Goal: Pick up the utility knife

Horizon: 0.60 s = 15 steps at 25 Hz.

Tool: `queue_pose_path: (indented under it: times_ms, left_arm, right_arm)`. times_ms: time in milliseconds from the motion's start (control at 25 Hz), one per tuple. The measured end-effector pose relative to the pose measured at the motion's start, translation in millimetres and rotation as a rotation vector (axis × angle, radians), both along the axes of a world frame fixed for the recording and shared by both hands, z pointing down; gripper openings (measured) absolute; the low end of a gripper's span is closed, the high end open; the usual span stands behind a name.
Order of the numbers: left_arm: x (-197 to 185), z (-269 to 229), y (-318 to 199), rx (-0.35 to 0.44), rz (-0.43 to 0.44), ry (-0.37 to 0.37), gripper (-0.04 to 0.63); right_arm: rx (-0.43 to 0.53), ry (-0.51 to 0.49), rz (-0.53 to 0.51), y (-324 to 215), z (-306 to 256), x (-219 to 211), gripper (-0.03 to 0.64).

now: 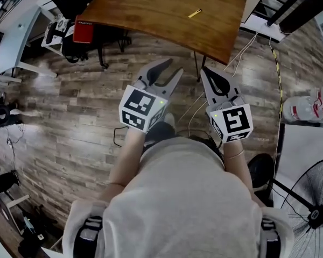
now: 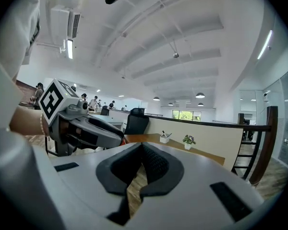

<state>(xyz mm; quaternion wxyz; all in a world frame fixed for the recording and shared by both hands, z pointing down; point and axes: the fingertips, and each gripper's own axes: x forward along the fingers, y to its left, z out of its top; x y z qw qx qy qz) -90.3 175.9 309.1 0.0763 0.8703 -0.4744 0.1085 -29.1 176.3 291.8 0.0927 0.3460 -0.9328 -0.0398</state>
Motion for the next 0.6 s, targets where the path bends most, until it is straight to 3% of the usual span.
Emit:
queue_pose_path:
  times_ms: [280, 600]
  left_arm:
    - [-33, 9, -35, -0.021, 0.049, -0.017, 0.146]
    - [-27, 29, -54, -0.065, 0.126, 0.004, 0.147]
  right_arm:
    - [-0.027, 0.019, 0.08, -30, 9, -23, 0.012]
    - [-0.077, 0.044, 0.121, -59, 29, -20, 0.012]
